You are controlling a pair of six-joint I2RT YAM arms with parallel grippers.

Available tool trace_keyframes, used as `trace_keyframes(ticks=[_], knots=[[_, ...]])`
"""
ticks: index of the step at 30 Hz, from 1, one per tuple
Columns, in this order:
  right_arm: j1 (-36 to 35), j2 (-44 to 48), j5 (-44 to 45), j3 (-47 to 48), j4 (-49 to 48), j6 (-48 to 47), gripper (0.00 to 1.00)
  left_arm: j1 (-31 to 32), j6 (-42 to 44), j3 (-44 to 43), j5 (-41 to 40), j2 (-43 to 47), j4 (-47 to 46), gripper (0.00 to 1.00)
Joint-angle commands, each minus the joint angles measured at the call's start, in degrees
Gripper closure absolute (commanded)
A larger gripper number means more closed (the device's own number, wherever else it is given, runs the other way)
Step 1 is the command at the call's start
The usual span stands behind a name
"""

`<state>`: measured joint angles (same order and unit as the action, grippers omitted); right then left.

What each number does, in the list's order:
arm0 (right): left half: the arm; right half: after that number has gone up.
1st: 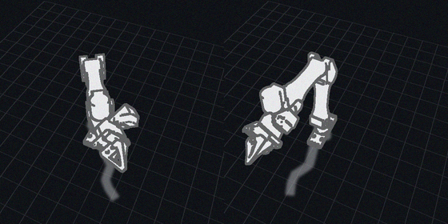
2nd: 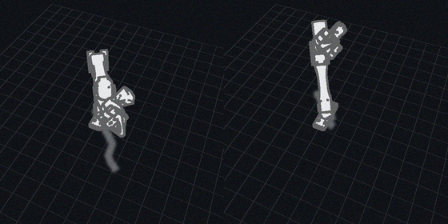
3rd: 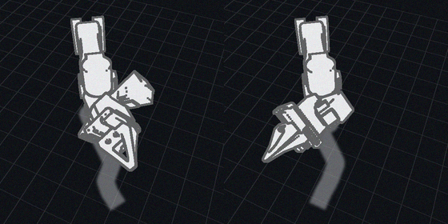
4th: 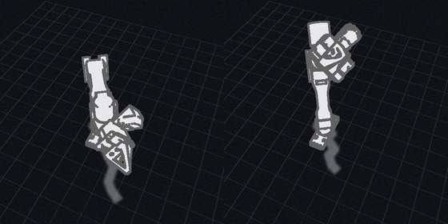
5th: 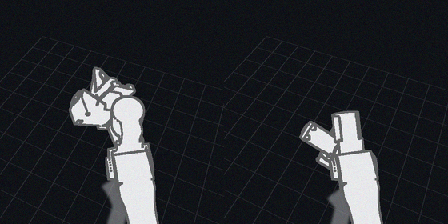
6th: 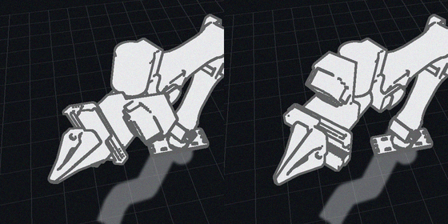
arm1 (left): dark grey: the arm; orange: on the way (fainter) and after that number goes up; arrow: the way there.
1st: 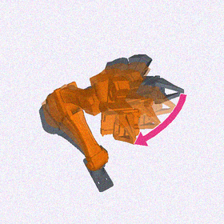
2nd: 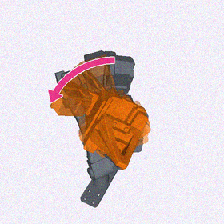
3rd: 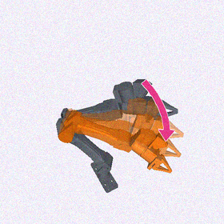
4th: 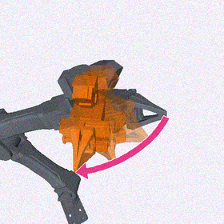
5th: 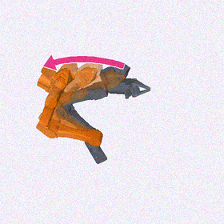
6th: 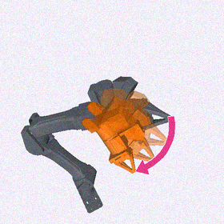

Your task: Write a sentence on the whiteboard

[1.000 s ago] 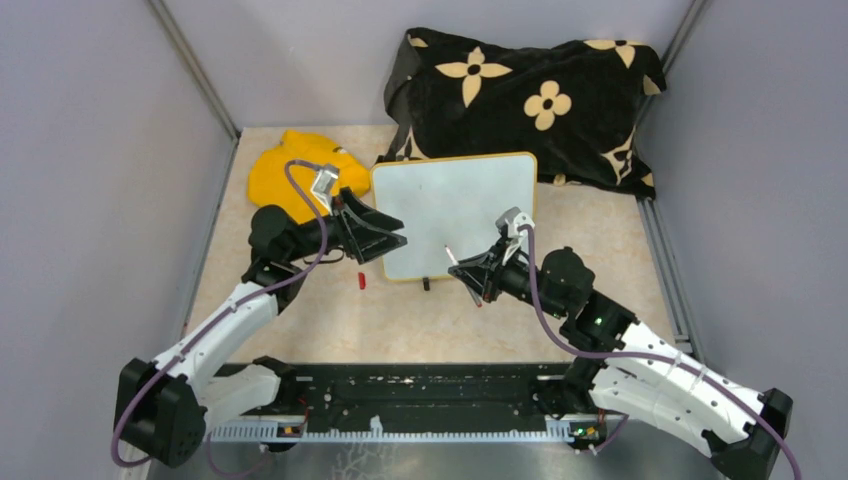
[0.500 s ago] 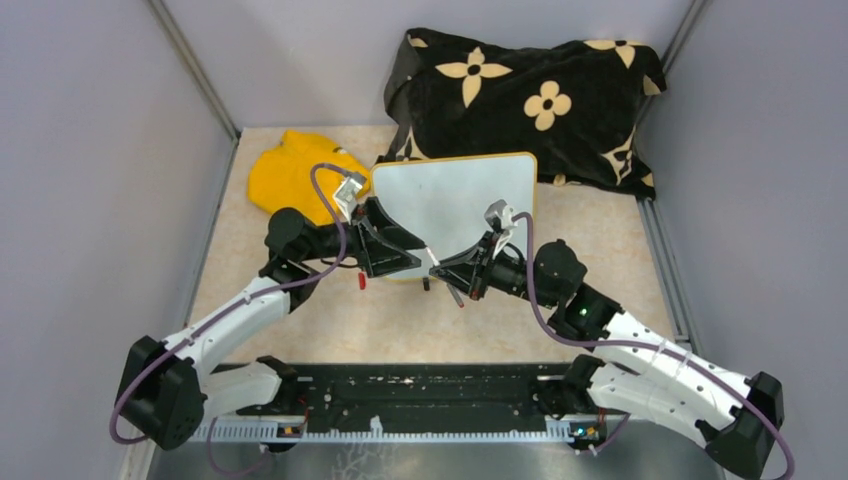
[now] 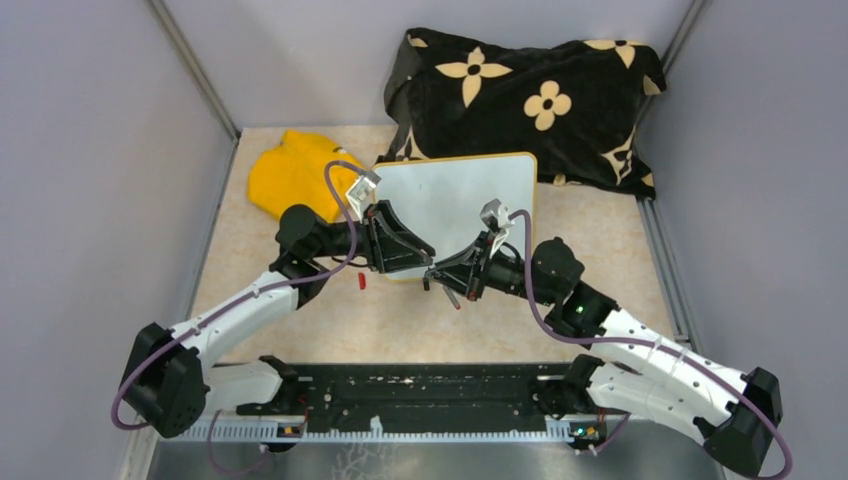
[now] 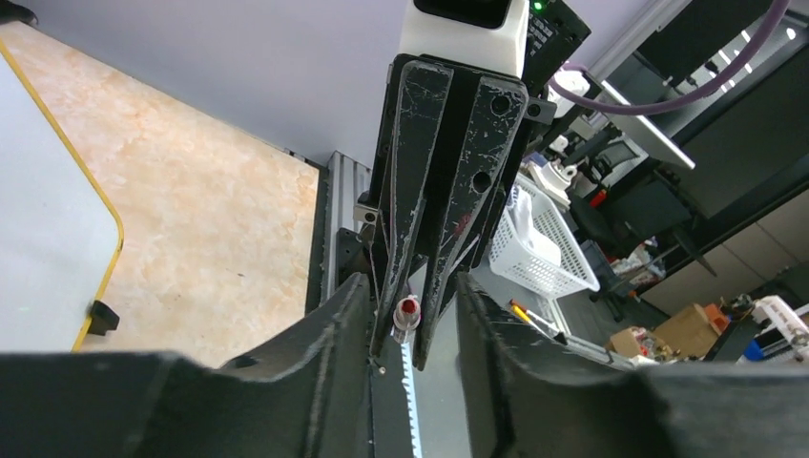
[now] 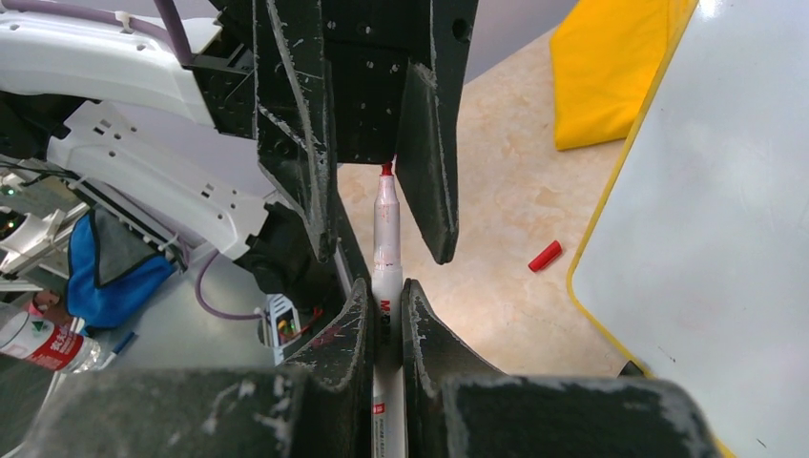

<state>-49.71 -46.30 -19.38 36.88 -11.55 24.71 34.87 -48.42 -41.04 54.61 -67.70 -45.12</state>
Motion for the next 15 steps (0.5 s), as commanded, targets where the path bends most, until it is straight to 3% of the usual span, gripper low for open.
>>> trace_keyframes(ticks=[1, 9, 15], knots=[[0.1, 0.2, -0.9, 2.7, -3.6, 0.3, 1.0, 1.2, 0.0, -2.2, 0.4, -0.8, -2.6, 0.6], [0.1, 0.7, -0.3, 2.4, -3.1, 0.0, 1.0, 2.6, 1.0, -2.3, 0.7, -1.1, -1.8, 0.74], [0.1, 0.9, -0.3, 2.4, -2.7, -0.2, 1.0, 2.9, 3.0, -2.0, -0.8, -0.2, 0.5, 1.0]])
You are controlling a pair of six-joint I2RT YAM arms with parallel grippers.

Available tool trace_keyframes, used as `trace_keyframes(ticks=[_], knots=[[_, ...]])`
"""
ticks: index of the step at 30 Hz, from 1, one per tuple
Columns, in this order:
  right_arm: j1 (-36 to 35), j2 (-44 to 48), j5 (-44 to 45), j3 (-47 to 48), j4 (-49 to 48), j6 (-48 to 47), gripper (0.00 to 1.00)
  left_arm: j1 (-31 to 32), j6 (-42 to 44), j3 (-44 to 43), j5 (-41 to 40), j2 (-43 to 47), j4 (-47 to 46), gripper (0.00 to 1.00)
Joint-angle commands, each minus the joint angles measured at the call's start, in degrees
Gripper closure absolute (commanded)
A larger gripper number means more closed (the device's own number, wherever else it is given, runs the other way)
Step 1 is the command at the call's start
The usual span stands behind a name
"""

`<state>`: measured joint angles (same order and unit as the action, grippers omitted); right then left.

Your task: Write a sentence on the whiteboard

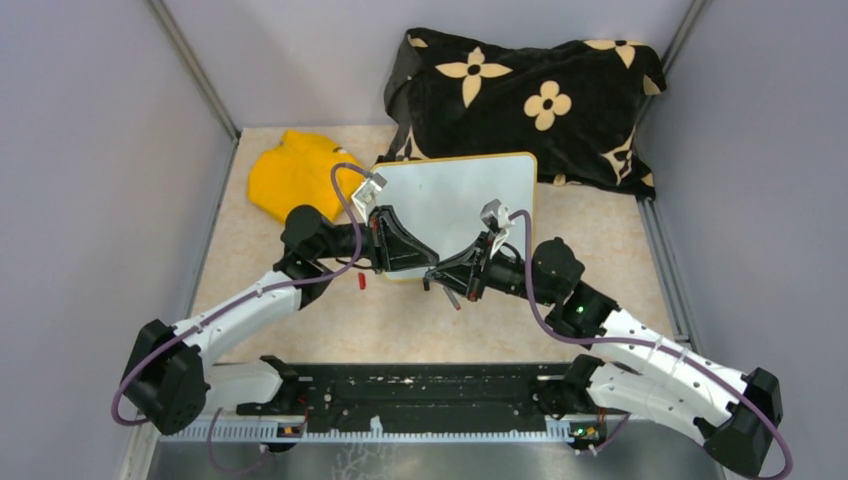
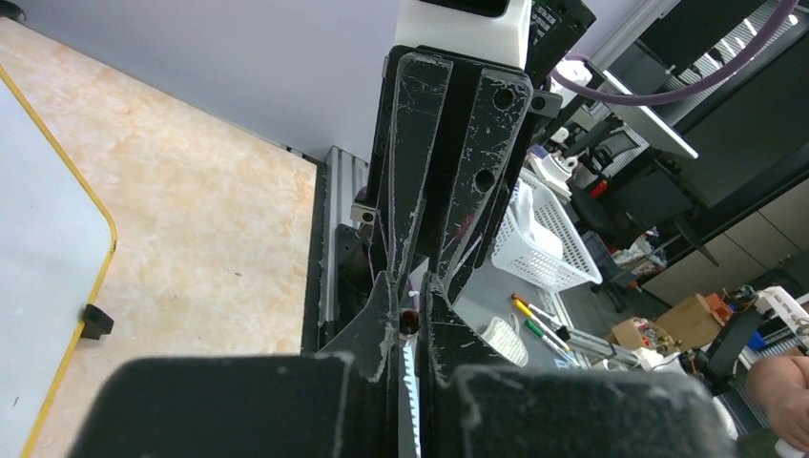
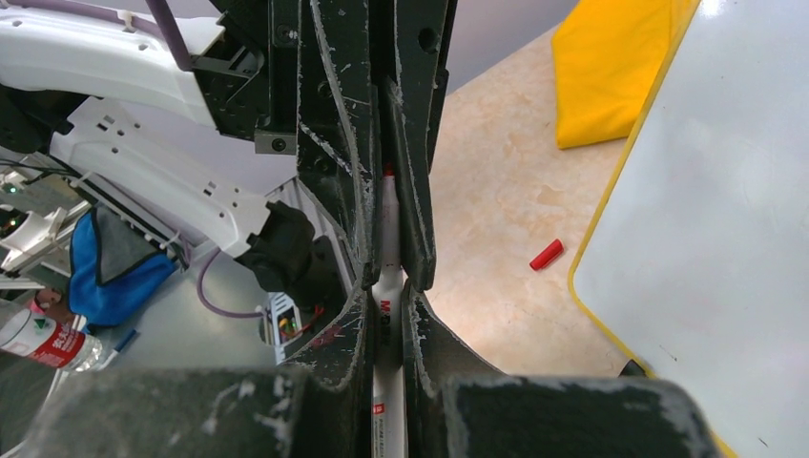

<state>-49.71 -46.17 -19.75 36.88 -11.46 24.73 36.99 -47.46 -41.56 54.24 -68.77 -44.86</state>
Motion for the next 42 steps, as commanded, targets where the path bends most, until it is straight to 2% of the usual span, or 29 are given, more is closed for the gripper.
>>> trace_keyframes(ticks=[1, 4, 5, 8, 9, 10, 13, 17, 23, 27, 33, 42], knots=[[0.1, 0.8, 0.1, 2.4, -2.7, -0.2, 1.0, 0.8, 2.3, -1.3, -0.9, 1.1, 0.6, 1.0], [0.1, 1.0, 0.3, 2.6, -2.1, 0.2, 1.0, 0.8, 2.4, -0.6, -3.4, 2.5, 0.7, 1.0], [0.1, 1.1, 0.6, 2.8, -1.9, 0.6, 0.91, 0.8, 2.4, -0.3, -4.9, 3.1, 0.7, 1.0], [0.1, 1.8, 2.0, 3.0, -3.0, 2.2, 0.54, 0.8, 1.7, 1.4, -11.3, 6.0, 0.1, 1.0], [0.1, 2.1, 2.9, 3.2, -3.5, 3.0, 0.46, 0.7, 0.9, 2.2, -13.9, 7.0, -0.8, 1.0], [0.1, 2.2, 4.3, 3.4, -4.1, 3.8, 0.38, 0.7, -0.8, 3.2, -16.4, 7.9, -2.2, 1.0], [0.1, 3.0, 7.1, 3.6, -6.8, 6.7, 0.31, 0.7, -5.0, 6.0, -23.4, 10.2, -7.4, 1.0], [0.1, 2.3, 9.5, 3.6, -12.2, 11.2, 0.29, 0.7, -9.0, 6.9, -32.3, 12.8, -8.9, 1.0], [0.3, -1.8, 11.0, 3.4, -25.3, 18.2, 0.3, 0.7, -19.3, 9.8, -42.4, 13.3, -14.6, 1.0], [0.6, -4.2, 12.4, 4.5, -28.6, 20.8, 0.34, 0.8, -21.4, 9.7, -44.5, 13.4, -13.7, 1.0], [1.1, -7.1, 12.0, 6.0, -30.0, 23.4, 0.48, 1.0, -22.7, 11.6, -48.8, 14.9, -12.5, 1.0], [1.2, -10.1, 10.2, 8.0, -28.7, 25.3, 0.56, 1.7, -22.5, 11.5, -49.1, 15.2, -11.9, 1.0]])
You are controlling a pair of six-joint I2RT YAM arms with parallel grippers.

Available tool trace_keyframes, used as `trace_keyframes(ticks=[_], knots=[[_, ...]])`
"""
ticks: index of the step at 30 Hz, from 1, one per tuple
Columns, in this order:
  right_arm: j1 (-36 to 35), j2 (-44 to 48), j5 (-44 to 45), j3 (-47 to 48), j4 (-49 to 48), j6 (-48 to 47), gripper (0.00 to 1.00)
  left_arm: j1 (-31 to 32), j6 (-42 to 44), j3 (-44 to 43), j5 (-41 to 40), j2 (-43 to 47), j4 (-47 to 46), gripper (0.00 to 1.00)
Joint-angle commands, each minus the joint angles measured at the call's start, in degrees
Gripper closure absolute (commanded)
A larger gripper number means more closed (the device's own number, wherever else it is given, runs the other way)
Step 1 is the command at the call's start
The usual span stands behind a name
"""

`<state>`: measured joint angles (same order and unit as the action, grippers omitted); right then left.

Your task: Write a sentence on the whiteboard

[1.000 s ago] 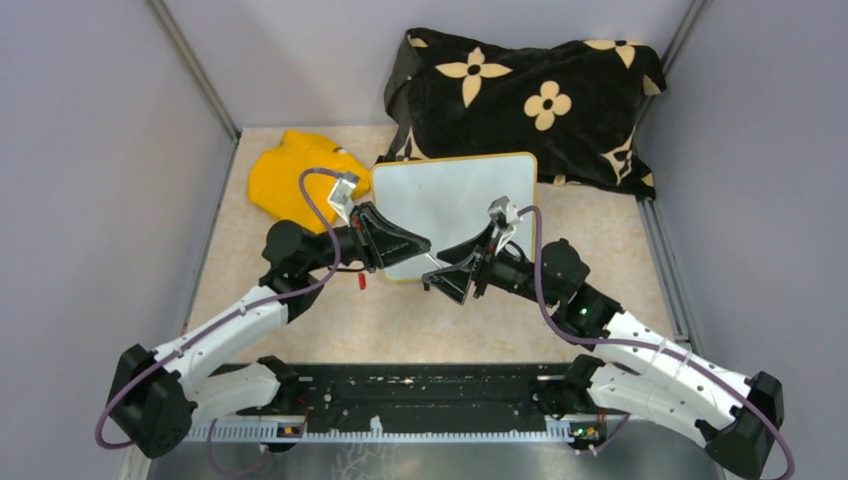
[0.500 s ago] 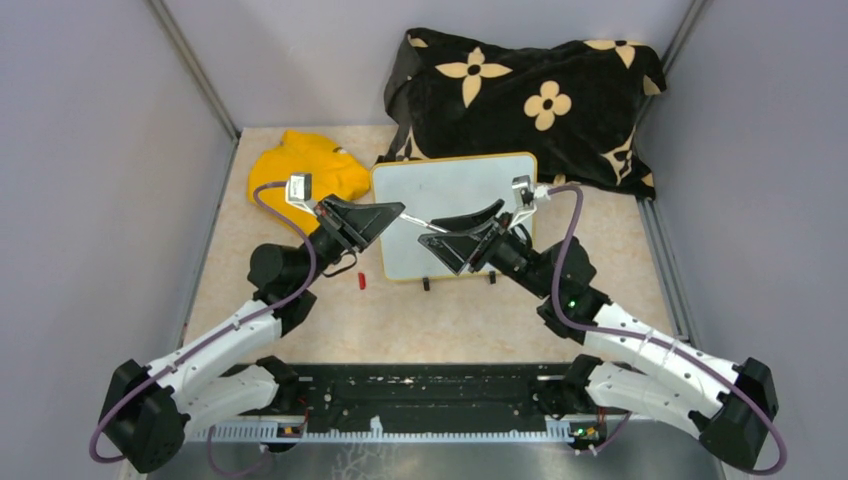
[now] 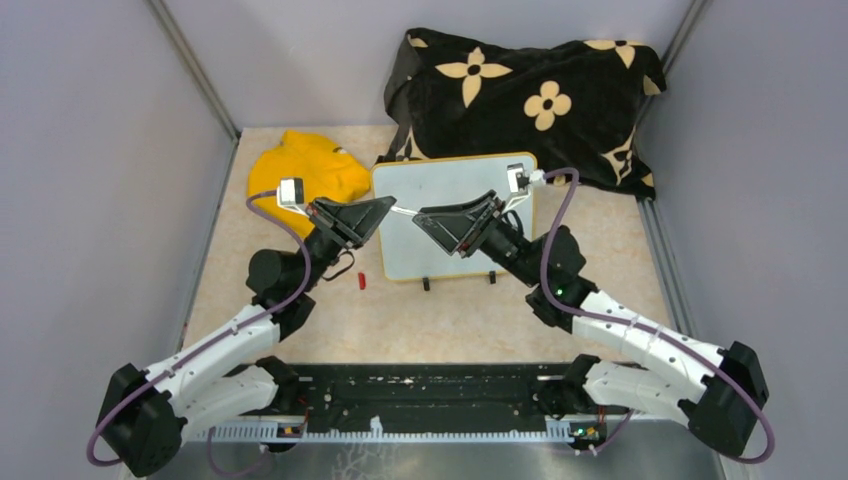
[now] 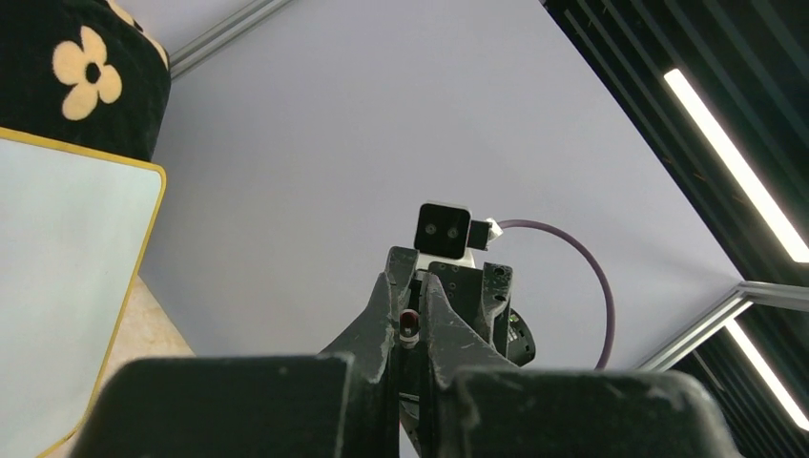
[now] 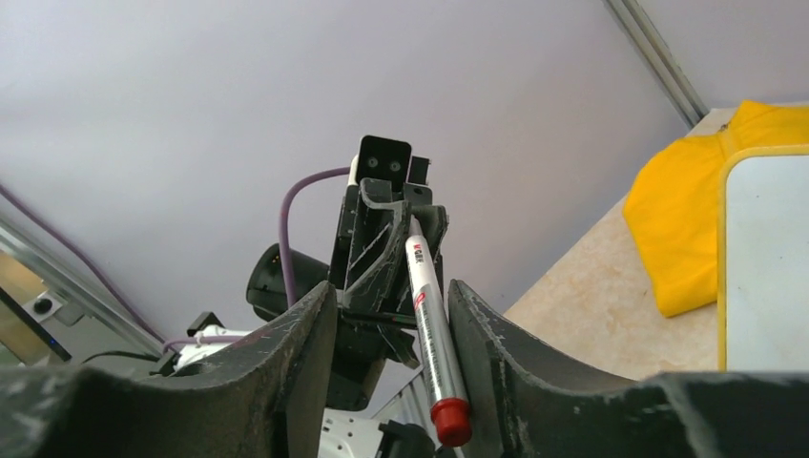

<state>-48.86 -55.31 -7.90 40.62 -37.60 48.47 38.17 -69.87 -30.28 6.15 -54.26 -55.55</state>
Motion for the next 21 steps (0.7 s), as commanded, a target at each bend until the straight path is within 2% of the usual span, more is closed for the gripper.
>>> trace_keyframes(ticks=[1, 4, 7, 17, 21], knots=[[0.3, -1.1, -1.8, 4.3, -2.3, 1.6, 0.58, 0.5, 0.0, 0.1, -0.9, 0.7, -0.9, 1.0], [0.4, -1.3, -2.0, 4.3, -2.2, 1.8, 0.64, 0.6, 0.0, 0.3, -0.8, 1.0, -0.5, 1.0], [0.4, -1.7, -2.3, 4.6, -1.7, 2.0, 0.67, 0.7, -0.2, 0.4, -0.5, 1.0, -0.4, 1.0], [0.5, -1.6, -2.8, 5.0, -0.5, 1.9, 0.66, 0.8, -0.4, -0.3, 1.7, 0.5, 0.8, 1.0], [1.9, -0.7, -4.2, 4.6, -0.2, 2.3, 0.6, 0.8, -0.3, -0.2, 1.6, 1.2, 1.2, 1.0]])
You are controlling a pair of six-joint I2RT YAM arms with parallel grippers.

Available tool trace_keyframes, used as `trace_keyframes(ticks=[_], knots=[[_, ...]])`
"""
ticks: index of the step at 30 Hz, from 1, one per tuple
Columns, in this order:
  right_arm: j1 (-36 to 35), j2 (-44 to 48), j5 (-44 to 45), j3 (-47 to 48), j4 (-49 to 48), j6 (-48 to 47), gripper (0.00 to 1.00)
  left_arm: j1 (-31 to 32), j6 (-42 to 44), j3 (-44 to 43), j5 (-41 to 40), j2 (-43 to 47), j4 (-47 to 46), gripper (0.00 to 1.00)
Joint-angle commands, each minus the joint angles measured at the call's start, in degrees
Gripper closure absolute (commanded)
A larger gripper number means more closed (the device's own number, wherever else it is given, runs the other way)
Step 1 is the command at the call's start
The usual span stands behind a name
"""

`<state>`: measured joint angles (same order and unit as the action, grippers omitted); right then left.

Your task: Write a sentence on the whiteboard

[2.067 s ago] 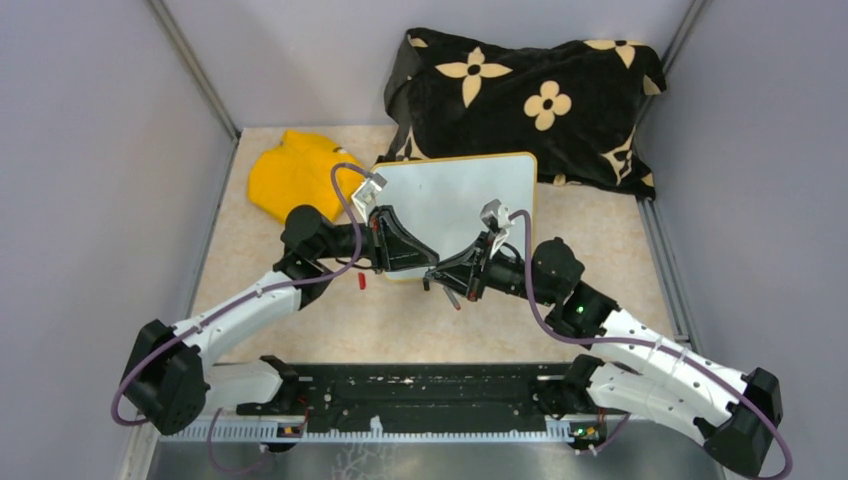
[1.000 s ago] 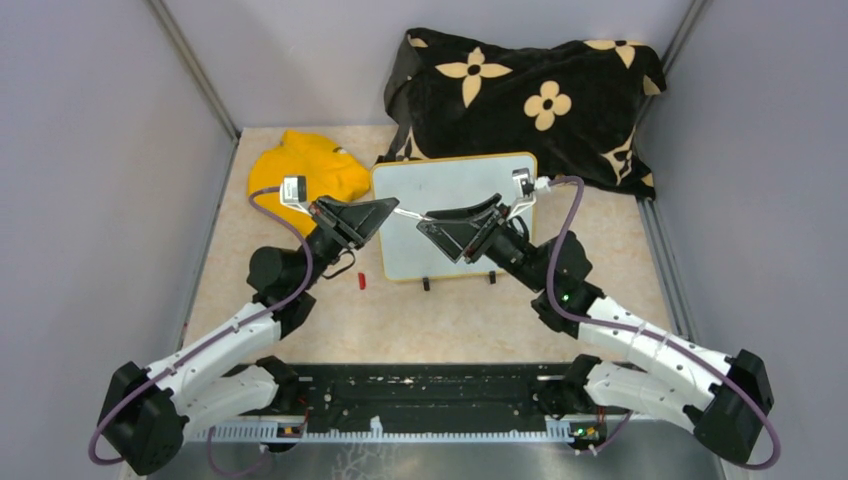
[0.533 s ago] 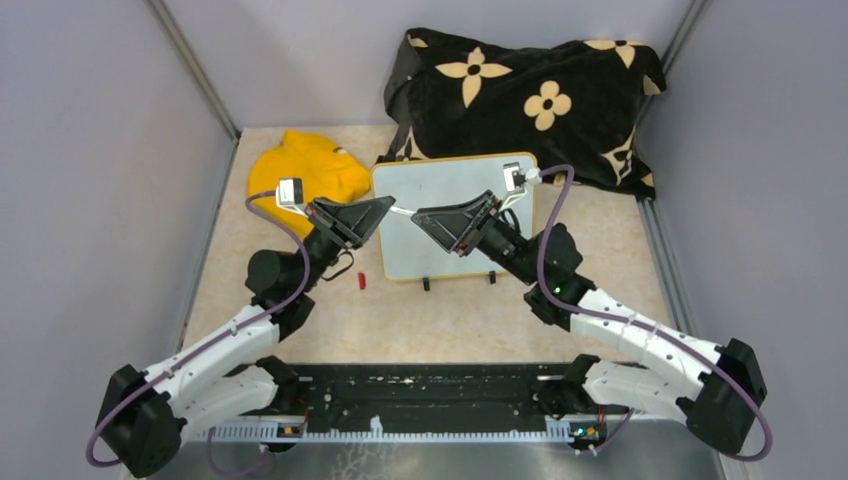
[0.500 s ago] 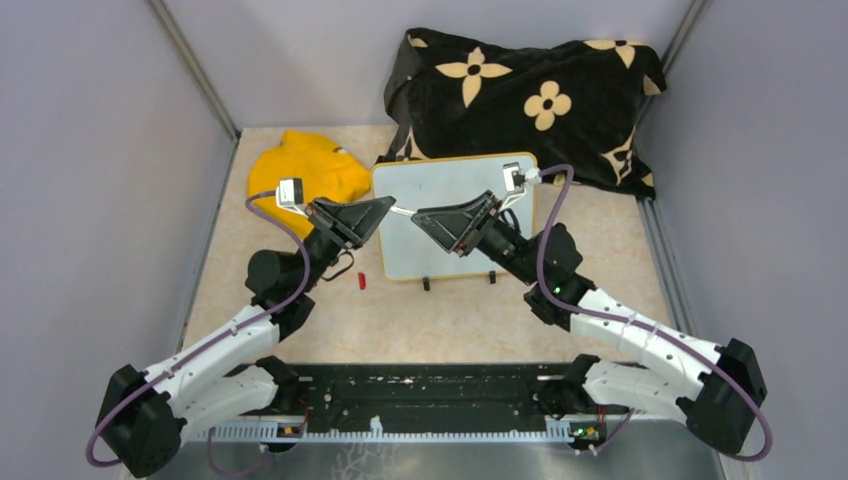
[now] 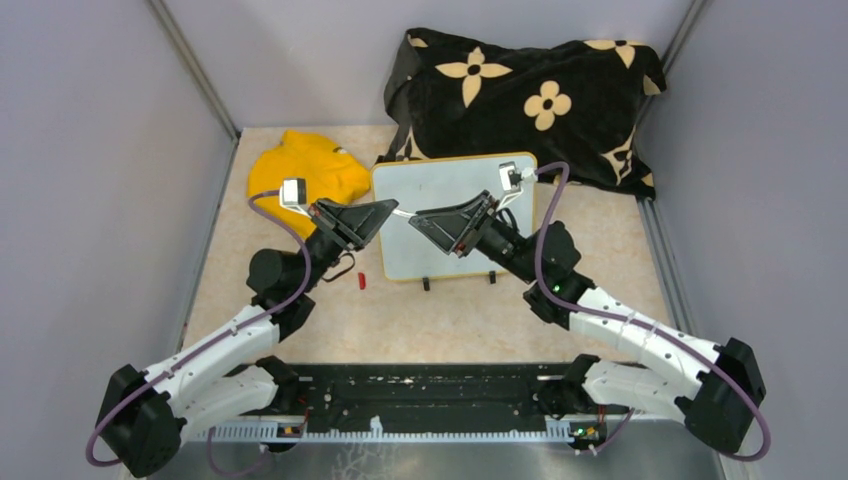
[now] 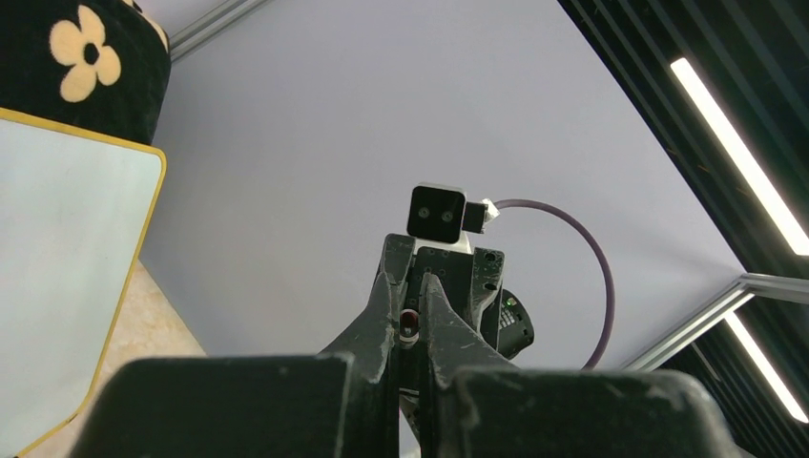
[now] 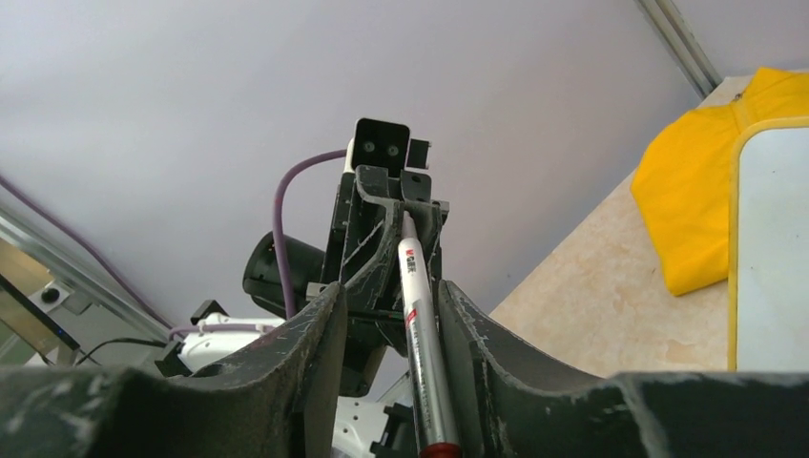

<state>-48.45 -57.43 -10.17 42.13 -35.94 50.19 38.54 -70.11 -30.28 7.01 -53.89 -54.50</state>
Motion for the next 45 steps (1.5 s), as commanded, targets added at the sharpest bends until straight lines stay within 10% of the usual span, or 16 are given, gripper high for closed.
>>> trace_keyframes(ticks=[1, 45], knots=[[2.0, 1.6, -2.5, 2.9, -2.1, 1.0, 0.59, 0.4, 0.0, -0.2, 0.6, 1.0, 0.2, 1.0], [3.1, -1.8, -3.7, 3.3, -3.9, 4.2, 0.74, 0.8, -0.7, 0.5, -1.6, 0.3, 1.4, 1.0]])
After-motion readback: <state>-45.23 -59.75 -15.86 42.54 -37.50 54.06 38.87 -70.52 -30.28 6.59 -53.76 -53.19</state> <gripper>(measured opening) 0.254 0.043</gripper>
